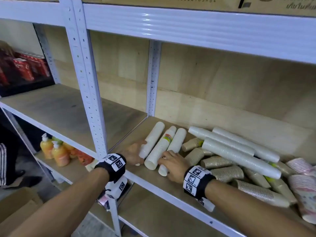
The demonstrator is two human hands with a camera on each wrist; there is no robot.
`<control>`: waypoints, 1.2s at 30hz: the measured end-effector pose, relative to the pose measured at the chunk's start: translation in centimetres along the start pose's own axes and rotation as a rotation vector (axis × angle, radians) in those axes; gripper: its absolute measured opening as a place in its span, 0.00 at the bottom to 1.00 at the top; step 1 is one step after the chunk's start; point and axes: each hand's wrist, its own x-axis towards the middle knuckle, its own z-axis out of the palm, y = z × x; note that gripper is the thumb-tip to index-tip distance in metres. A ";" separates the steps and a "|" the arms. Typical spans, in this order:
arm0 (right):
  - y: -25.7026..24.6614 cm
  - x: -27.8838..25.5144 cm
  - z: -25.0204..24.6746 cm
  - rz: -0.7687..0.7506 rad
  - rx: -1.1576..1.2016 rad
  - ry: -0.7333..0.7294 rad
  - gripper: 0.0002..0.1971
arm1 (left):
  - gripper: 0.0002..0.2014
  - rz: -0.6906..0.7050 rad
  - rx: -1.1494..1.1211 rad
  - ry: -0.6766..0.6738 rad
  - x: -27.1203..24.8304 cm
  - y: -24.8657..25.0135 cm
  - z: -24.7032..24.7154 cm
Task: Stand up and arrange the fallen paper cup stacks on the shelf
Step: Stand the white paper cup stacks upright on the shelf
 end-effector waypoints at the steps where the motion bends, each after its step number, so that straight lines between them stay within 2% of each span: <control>1: 0.0 0.1 0.0 0.005 -0.001 -0.002 0.22 | 0.43 -0.006 0.003 -0.006 -0.1 0.0 0.0; 4: 0.0 0.0 -0.6 0.008 0.002 0.045 0.18 | 0.43 -0.040 0.013 -0.009 -0.3 0.3 -0.1; 7: 0.6 0.0 -1.6 0.004 0.042 0.120 0.20 | 0.42 -0.036 0.035 0.029 -0.2 0.9 -0.9; 11: 1.5 0.1 -4.3 0.023 0.164 0.282 0.19 | 0.35 0.004 0.077 0.110 -0.1 3.0 -3.5; 13: 2.0 0.2 -5.8 0.075 0.231 0.375 0.16 | 0.32 0.030 0.073 0.172 0.0 4.6 -5.0; 16: 3.1 0.4 -7.9 0.163 0.291 0.484 0.19 | 0.28 0.080 0.034 0.270 0.1 6.9 -6.8; 24: 7.2 0.8 -13.3 0.390 0.442 0.674 0.19 | 0.20 0.234 -0.110 0.501 2.0 11.4 -9.7; 29: 8.8 1.2 -16.8 0.436 0.510 0.758 0.20 | 0.18 0.307 -0.105 0.549 4.1 12.9 -11.7; 36: 9.8 3.6 -20.0 0.426 0.568 0.844 0.20 | 0.18 0.285 -0.147 0.554 7.0 14.5 -15.5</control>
